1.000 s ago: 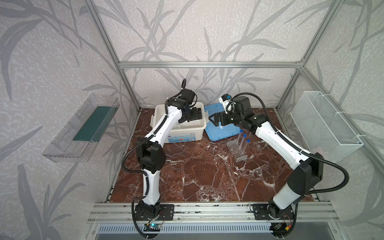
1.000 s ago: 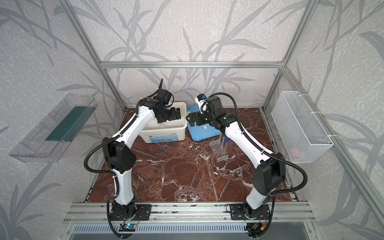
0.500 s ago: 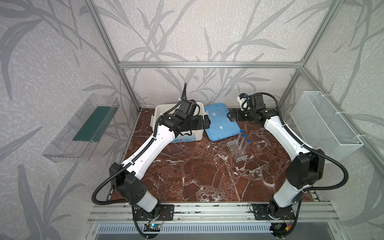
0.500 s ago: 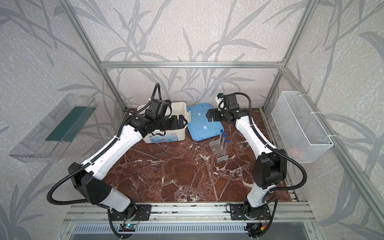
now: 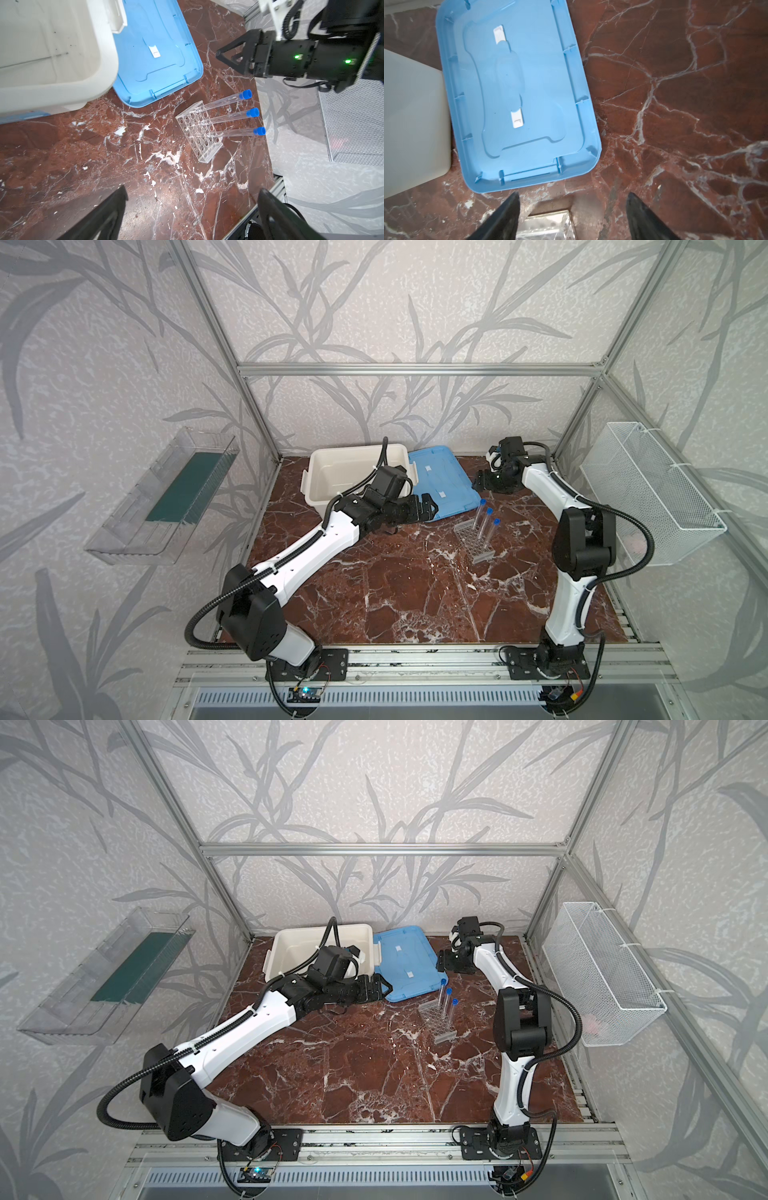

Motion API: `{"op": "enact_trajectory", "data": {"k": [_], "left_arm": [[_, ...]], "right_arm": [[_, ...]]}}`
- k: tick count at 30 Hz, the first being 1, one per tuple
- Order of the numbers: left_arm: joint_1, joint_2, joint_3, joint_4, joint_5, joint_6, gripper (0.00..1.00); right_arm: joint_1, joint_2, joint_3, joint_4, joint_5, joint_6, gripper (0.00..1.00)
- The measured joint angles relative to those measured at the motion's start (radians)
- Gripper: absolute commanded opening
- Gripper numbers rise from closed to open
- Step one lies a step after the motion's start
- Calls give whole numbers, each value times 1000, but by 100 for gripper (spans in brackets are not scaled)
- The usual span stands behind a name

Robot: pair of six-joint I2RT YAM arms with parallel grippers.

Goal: Organize the chemistry lab equipment

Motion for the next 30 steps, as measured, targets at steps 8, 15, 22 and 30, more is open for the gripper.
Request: {"op": "enact_trajectory", "data": {"k": [8, 15, 22, 30], "left_arm": [[-29, 32, -30, 106, 38, -44, 99], [-45, 76, -55, 151, 58, -70, 99], [-47, 82, -56, 166, 58, -70, 99], [-47, 82, -58, 182, 55, -77, 99]], "right_arm": [[-1, 161, 129, -60, 41, -28, 54], [-2, 254, 217, -103, 71, -60, 45], [-2, 322, 278, -130, 93, -89, 38], [-2, 400, 370, -162, 93, -107, 26]]}}
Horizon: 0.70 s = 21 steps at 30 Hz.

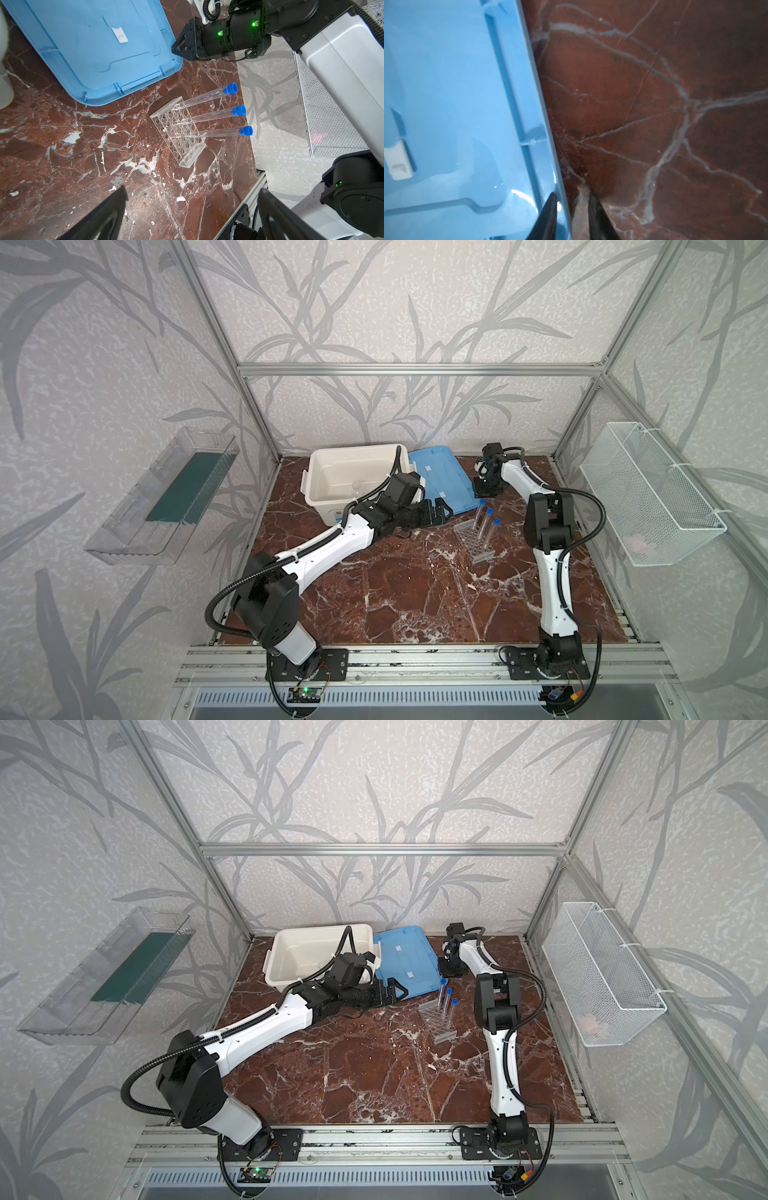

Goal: Organize the chemistry lab equipment
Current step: 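Grip the blue lid's edge with right gripper and tilt it up while left arm approaches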

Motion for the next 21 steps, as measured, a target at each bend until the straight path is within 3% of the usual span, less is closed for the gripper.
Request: {"op": "enact_trajectory", "data": {"k": [5, 8, 21], "left_arm": [[0, 2, -6, 0, -2, -1, 99], [0, 3, -6, -1, -12, -1, 99], [-10, 3, -6, -91, -102, 46, 99]], "right_arm": [[0, 8, 13, -11, 7, -10, 16], [0, 8, 12, -15, 3, -32, 0], [0, -90, -69, -41, -3, -50, 0]]}}
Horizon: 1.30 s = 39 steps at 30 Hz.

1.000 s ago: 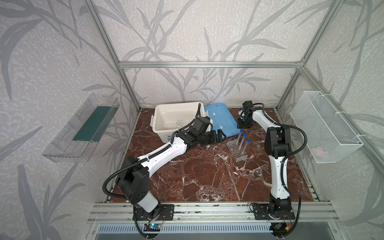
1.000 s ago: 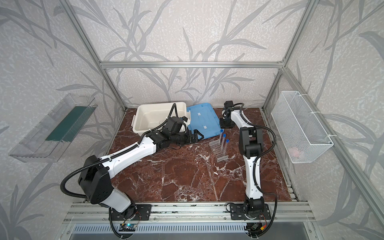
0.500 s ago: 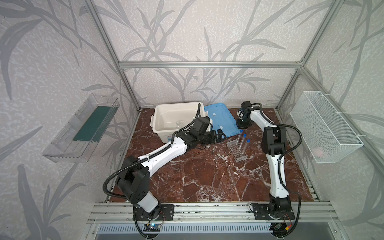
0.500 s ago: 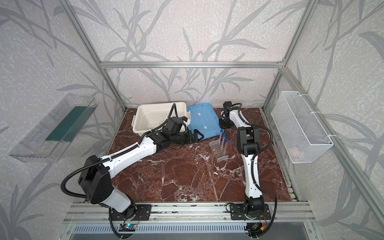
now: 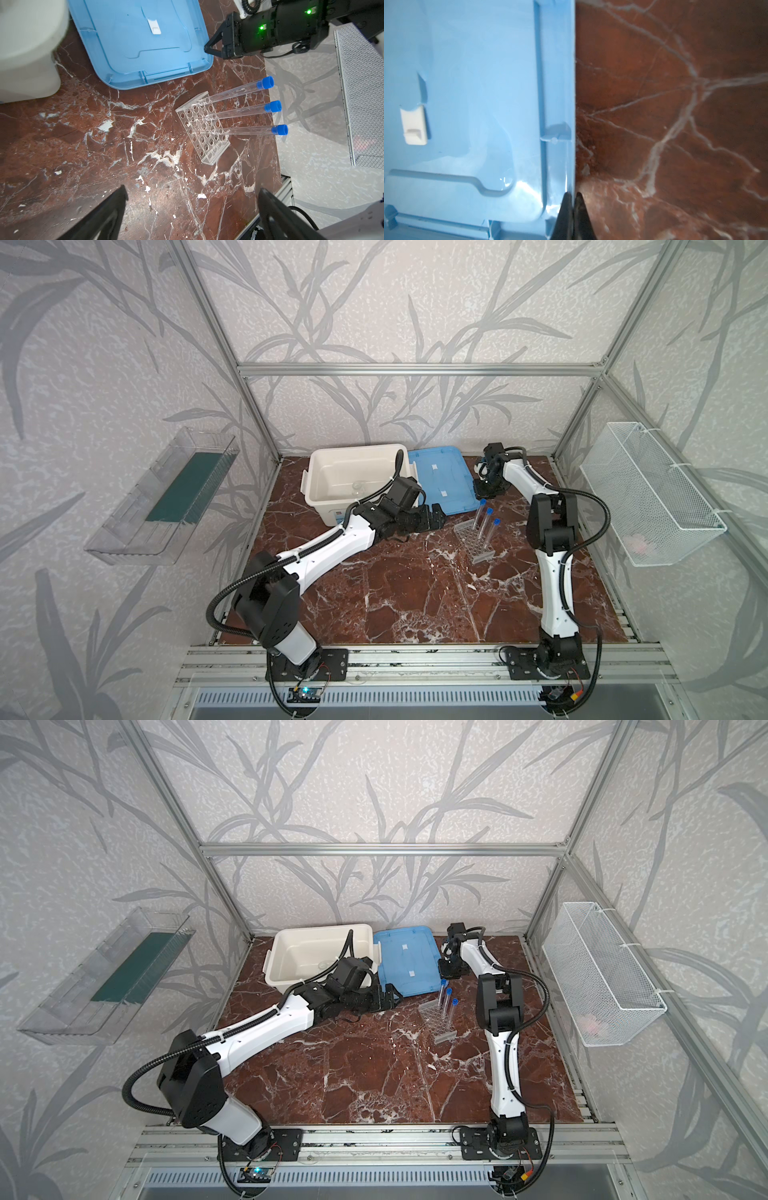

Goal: Organize the chemistry lab equipment
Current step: 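Grip the blue lid's edge with right gripper and tilt it up while left arm approaches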

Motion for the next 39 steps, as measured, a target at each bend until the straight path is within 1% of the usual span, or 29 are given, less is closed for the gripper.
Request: {"op": "enact_trajectory", "data": {"k": [10, 21, 29, 33, 37, 39], "left_arm": [[0, -2, -1, 0, 3, -7, 99], [0, -33, -14, 9, 5, -9, 99], [0, -52, -21, 18, 5, -9, 99], [0, -93, -53, 47, 10, -10, 99], [0, -136, -101, 129, 50, -18, 99], [0, -174, -133, 169, 52, -21, 99]], "right_arm": [[-2, -191, -53, 1, 58, 2, 0], [-3, -280, -90, -2, 95, 14, 0], [-3, -388, -112, -2, 111, 29, 0], [-3, -465, -146, 18, 111, 35, 0], [-3, -531, -163, 29, 106, 44, 0], [-3, -562, -172, 32, 99, 52, 0]]}}
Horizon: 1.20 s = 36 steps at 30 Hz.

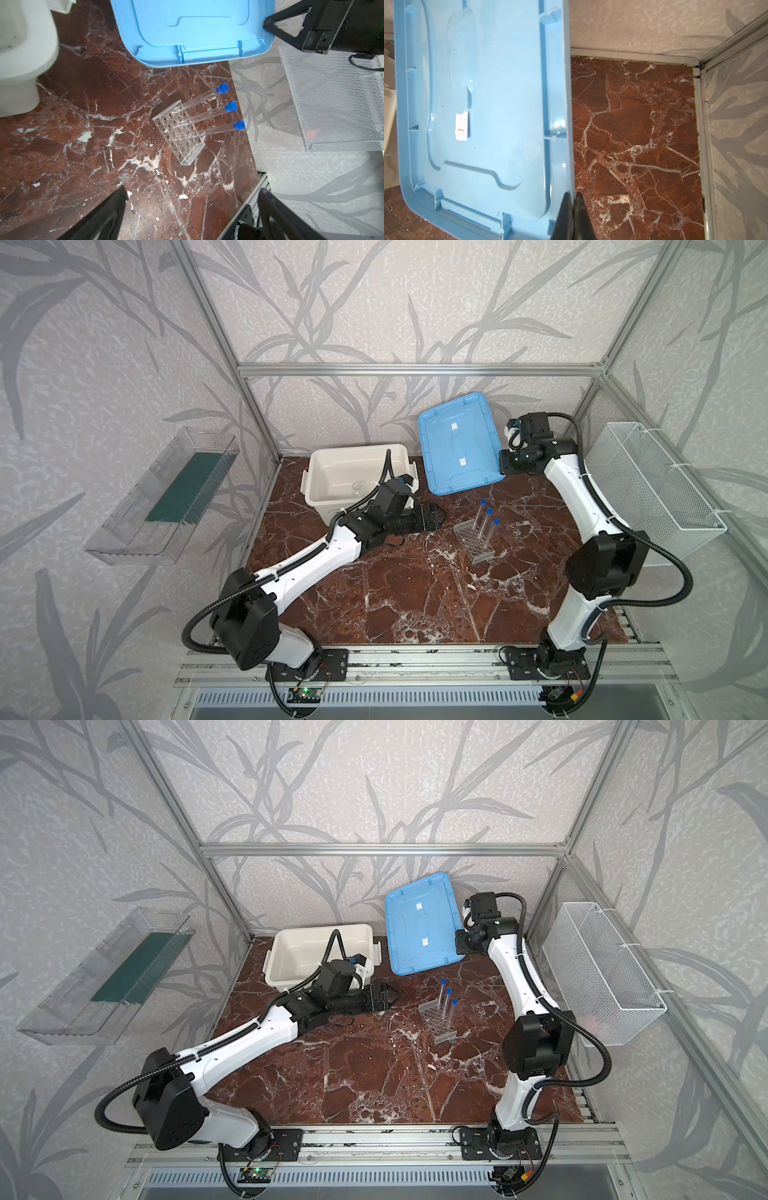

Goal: Organize the chemistry lab equipment
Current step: 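Grip the blue lid's edge with right gripper and tilt it up while left arm approaches, then grasp the raised lid edge with left gripper while right gripper holds it upright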

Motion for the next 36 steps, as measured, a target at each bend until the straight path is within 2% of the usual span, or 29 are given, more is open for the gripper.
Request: {"op": "enact_trajectory", "data": {"k": [10, 18, 21, 26, 36], "left_arm": [[51, -184, -117, 161, -27, 10, 98], [82, -191, -157, 291, -6, 11, 95], [82, -190, -157, 368, 21, 8, 87], [82, -191, -160, 452, 35, 0, 67], [82, -177, -166, 466, 26, -12, 60]], "right_arm": [[0, -247, -135, 13, -98, 61, 0], [0, -449, -280, 56, -239, 136, 0], [0, -480, -330, 80, -281, 157, 0], [0, -491, -402, 112, -328, 184, 0], [2, -502, -462, 171, -371, 205, 0]]}}
